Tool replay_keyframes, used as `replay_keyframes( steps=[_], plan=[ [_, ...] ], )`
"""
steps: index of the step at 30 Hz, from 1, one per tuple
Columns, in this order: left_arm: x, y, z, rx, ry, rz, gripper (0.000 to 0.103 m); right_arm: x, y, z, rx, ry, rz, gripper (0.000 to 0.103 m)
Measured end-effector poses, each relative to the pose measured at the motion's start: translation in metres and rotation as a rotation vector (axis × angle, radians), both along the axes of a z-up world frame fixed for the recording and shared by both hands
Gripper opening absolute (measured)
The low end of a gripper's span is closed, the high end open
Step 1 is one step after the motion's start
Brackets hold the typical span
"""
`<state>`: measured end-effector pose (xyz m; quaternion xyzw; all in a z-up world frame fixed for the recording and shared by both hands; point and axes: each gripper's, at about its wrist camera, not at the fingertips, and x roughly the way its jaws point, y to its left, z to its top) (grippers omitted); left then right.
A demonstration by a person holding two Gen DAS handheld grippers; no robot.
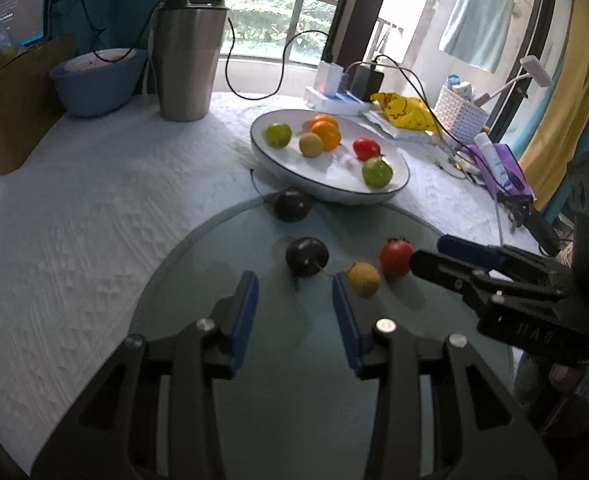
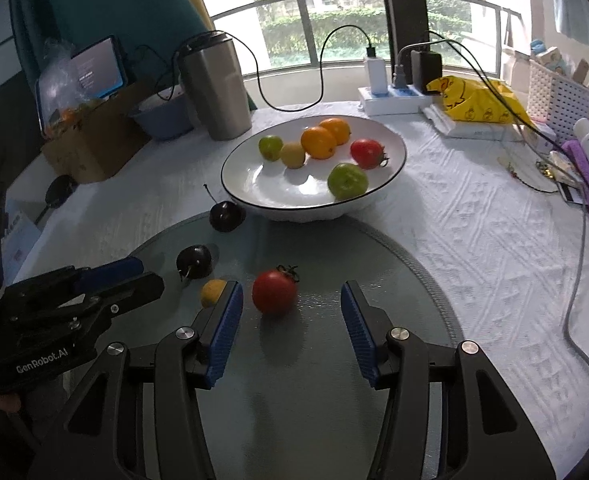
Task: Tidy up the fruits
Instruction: 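Grasp a red tomato with the right gripper while the left gripper approaches a dark plum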
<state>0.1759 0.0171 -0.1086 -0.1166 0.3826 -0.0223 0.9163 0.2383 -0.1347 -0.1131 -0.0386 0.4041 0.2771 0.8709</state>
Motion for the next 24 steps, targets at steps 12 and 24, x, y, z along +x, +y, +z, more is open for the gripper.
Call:
replay_keyframes(
  steps=[12, 24],
  plan=[
    [0.021, -0.009, -0.015, 0.06, 0.076, -0.061, 0.04, 0.008, 0.008, -0.012, -0.002, 0.037, 0.025, 0.042],
    [0.045, -0.013, -0.017, 0.1, 0.076, -0.079, 0.04, 0.017, 0.011, -0.017, 0.0, 0.067, 0.049, 0.036]
  ],
)
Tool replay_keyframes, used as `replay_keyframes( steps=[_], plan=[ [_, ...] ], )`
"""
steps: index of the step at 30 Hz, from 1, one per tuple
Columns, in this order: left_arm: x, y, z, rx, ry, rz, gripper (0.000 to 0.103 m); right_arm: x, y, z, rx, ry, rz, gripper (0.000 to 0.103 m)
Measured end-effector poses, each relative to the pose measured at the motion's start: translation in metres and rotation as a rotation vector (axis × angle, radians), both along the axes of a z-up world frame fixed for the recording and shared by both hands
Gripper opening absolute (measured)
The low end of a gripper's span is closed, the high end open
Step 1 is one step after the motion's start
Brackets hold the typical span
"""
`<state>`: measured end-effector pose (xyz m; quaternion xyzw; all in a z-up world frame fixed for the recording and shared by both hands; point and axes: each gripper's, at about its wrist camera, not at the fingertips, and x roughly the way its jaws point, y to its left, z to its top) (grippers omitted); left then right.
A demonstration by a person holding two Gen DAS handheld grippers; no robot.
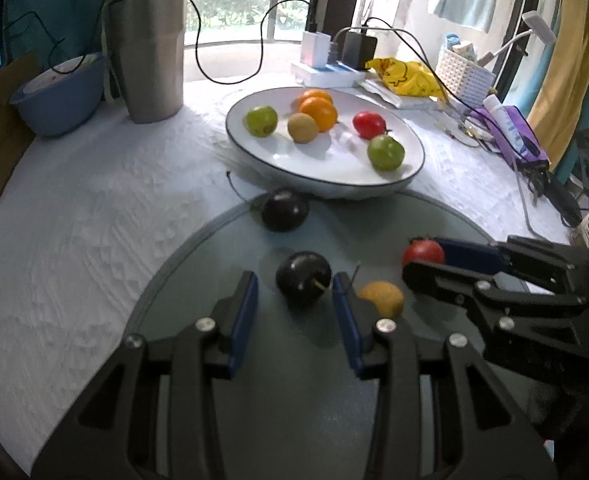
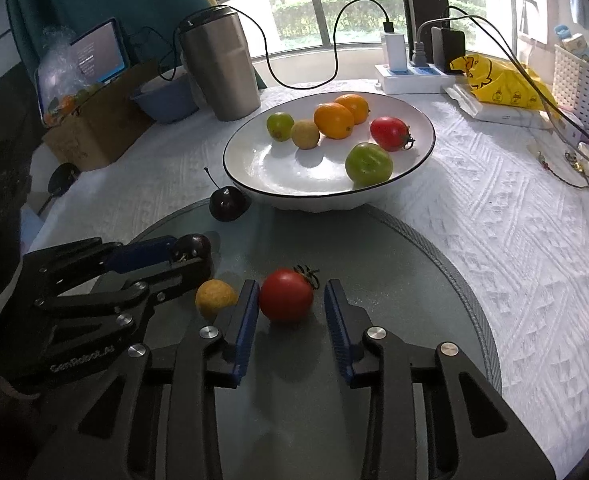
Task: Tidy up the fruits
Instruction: 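Grasp a red tomato with the right gripper while the left gripper approaches a dark plum, then grasp the dark plum with the left gripper while the right gripper lifts the tomato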
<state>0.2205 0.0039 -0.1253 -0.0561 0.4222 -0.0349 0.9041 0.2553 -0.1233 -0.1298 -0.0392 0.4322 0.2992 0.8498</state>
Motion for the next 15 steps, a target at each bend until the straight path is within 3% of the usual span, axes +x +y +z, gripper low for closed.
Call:
replay_keyframes(
  steps=[7, 9, 15],
  plan=[
    [0.0044, -0.0002, 0.0001, -0.008, -0.005, -0.018, 0.039, 0.0025, -0.0004, -0.0008, 0.011, 0.005, 0.006, 0.032],
    [0.0045, -0.0027, -0.0001, -0.003, -0.003, -0.031, 0.031, 0.0023, -0.0007, -0.0006, 0.013, 0.004, 0.006, 0.031],
    [0.002, -0.0048, 0.0026, 0.004, -0.012, -0.042, 0.029, 0.0008, -0.0025, 0.0007, 0.016, -0.003, 0.004, 0.031]
  ],
)
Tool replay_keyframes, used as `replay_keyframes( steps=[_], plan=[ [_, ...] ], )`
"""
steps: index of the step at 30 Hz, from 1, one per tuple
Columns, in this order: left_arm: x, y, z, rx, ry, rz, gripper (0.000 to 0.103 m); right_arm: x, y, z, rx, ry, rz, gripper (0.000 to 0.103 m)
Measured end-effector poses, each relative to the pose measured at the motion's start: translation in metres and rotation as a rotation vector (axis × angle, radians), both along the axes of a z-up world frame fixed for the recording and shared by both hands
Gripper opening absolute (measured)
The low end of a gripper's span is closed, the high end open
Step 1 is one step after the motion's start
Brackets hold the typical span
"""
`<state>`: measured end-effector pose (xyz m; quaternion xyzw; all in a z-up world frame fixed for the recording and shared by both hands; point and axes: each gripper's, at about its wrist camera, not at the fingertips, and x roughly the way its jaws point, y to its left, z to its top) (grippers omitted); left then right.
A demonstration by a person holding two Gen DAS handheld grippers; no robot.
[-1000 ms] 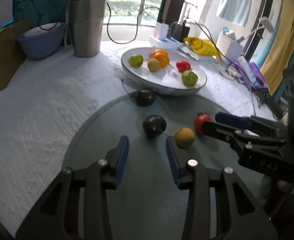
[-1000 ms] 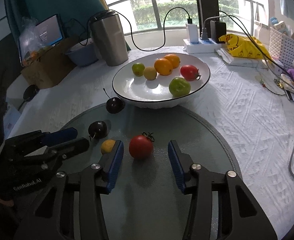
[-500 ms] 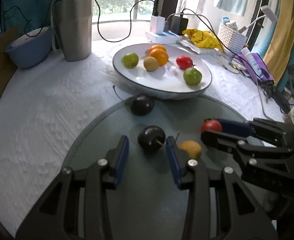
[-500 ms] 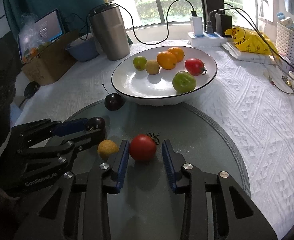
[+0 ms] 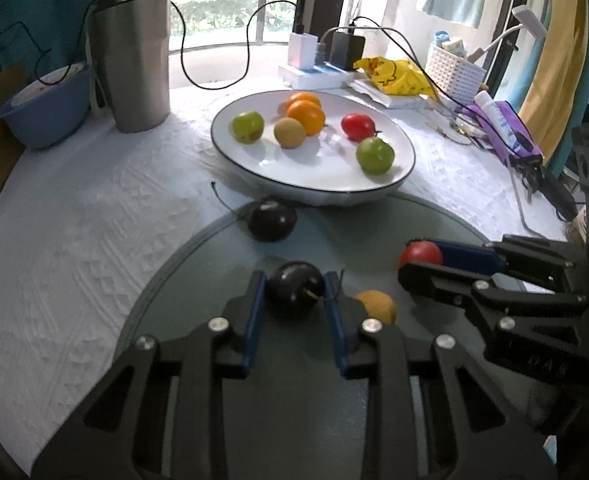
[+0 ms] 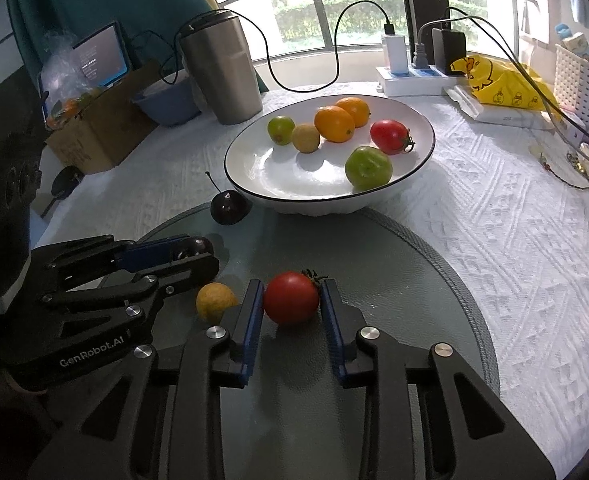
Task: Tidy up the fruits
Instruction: 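Grasp the dark plum with the left gripper while the right gripper lifts the tomato, then carry the dark plum and red tomato in both grippers over the bowl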
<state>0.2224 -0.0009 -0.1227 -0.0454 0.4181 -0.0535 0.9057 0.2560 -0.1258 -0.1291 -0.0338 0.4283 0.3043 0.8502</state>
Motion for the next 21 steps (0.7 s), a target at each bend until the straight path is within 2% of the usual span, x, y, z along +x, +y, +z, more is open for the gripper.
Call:
replay_keyframes(
  steps=[12, 21],
  plan=[
    [-0.008, -0.001, 0.023, -0.009, -0.047, -0.002, 0.029, -0.002, -0.008, 0.018, 0.021, -0.041, -0.01, 0.031],
    [-0.001, 0.002, 0.039, -0.003, -0.09, -0.009, 0.029, 0.009, -0.005, 0.031, 0.034, -0.067, -0.001, 0.031]
  ],
)
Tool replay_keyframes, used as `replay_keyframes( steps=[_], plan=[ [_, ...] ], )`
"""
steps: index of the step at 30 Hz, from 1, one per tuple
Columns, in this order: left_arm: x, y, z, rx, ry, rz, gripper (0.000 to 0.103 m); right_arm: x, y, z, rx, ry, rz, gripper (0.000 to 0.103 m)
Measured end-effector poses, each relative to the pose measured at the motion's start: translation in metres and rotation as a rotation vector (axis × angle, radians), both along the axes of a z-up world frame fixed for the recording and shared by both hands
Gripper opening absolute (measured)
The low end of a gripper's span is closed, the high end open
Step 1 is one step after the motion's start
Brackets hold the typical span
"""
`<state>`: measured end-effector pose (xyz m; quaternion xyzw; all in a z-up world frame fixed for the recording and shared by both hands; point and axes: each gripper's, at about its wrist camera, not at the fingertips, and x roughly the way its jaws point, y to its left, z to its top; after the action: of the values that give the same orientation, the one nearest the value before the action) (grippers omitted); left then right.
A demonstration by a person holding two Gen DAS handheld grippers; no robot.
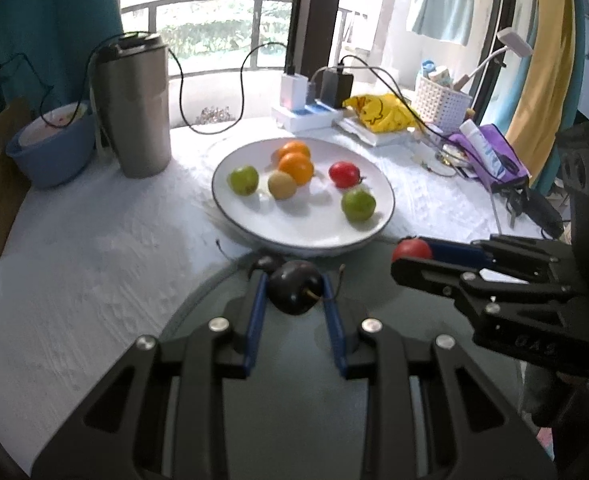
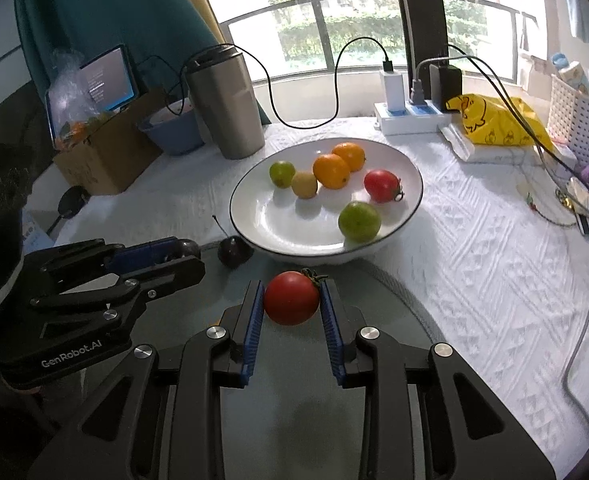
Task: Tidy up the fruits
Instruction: 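Carry the dark plum and red tomato in both grippers over the bowl, then release the plum from the left gripper while the right gripper releases the tomato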
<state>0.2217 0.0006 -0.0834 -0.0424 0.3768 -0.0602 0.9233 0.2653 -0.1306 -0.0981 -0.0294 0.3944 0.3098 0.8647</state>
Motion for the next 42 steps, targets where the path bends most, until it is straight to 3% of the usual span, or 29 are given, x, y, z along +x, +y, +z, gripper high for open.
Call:
replay_keyframes(
  steps=[12, 22, 37, 39, 42],
  plan=[
    [0.034, 0.004, 0.006, -0.015, -0.021, -0.01, 0.029, 0.029, 0.007, 0.012, 0.02, -0.029, 0.003, 0.031],
    [0.065, 0.01, -0.003, -0.025, -0.003, -0.007, 0.029, 0.054, 0.018, 0.001, 0.02, -0.007, 0.029, 0.031],
    [0.076, 0.017, -0.01, -0.055, 0.039, 0.021, 0.03, 0.063, 0.023, -0.005, 0.002, 0.007, 0.018, 0.034],
    [0.074, 0.018, -0.008, -0.057, 0.032, 0.025, 0.034, 0.061, 0.023, -0.002, 0.0, 0.002, 0.011, 0.042],
    [0.069, 0.019, -0.001, -0.063, 0.012, 0.027, 0.045, 0.057, 0.022, 0.001, -0.003, -0.006, 0.004, 0.043]
  ],
)
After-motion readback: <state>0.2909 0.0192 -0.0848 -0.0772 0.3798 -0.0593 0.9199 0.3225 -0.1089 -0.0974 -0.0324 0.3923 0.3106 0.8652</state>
